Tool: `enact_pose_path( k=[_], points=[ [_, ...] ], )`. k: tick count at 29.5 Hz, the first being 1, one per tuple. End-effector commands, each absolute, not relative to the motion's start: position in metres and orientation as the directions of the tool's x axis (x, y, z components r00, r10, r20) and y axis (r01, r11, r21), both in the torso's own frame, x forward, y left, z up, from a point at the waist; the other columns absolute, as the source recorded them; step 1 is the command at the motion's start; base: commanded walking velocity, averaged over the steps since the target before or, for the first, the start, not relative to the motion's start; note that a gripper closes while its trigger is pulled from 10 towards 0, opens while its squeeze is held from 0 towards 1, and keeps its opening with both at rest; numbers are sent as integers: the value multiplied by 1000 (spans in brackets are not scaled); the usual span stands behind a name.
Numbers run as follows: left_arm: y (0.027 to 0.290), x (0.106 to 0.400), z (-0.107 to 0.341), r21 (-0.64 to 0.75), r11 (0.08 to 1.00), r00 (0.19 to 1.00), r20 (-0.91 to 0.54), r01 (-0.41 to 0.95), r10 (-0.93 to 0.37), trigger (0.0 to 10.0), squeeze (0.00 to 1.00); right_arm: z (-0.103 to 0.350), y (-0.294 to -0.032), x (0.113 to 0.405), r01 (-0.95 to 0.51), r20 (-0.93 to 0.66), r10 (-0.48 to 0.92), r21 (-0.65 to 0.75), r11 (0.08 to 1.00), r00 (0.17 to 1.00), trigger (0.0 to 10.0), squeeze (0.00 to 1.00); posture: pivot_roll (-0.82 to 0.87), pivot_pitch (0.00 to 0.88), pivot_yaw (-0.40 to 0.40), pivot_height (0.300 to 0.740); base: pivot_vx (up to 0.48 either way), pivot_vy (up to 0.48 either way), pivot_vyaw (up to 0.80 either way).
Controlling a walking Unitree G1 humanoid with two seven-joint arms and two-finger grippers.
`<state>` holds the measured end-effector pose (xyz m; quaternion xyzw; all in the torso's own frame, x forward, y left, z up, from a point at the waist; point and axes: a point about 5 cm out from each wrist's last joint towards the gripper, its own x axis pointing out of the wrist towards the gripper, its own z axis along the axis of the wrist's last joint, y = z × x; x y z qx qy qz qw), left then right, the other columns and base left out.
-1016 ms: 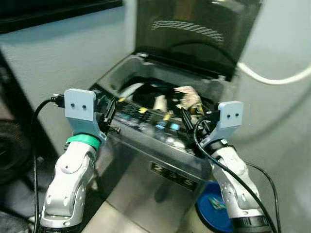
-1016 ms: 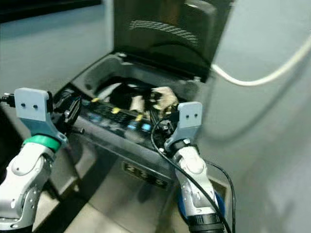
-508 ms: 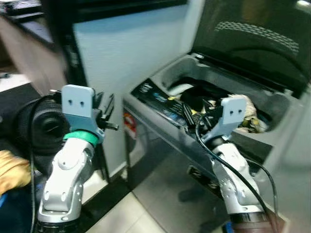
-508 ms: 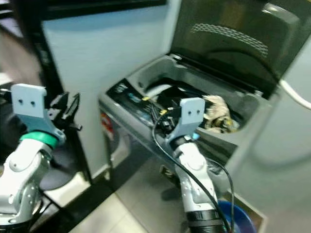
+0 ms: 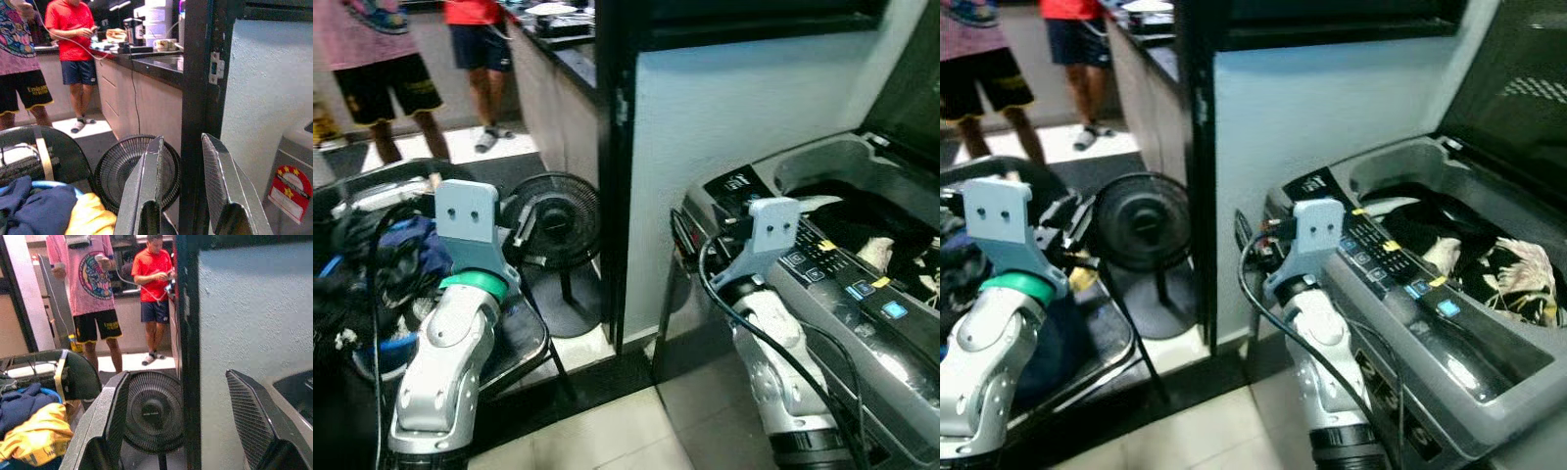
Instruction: Clothes washing
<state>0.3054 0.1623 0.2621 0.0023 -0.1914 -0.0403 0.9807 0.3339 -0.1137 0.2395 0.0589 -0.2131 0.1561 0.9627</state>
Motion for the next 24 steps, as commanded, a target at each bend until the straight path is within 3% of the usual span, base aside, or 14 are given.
enact_pose_path(
  k=[1,13,24],
  points=[
    [164,307,259,12,997,930,359,80,-79,10000,0,236,-112,333,-328,419,282,40,944,863,10000,0,70,78,34,740,0,0,800],
    [164,309,258,-1,997,935,347,77,-72,10000,0,234,-113,335,-329,420,277,56,943,865,10000,0,65,62,31,740,0,0,734],
    [159,308,258,-7,996,935,345,87,-79,10000,0,236,-116,338,-347,411,296,52,937,862,10000,0,41,71,-20,740,30,0,0]
  ],
)
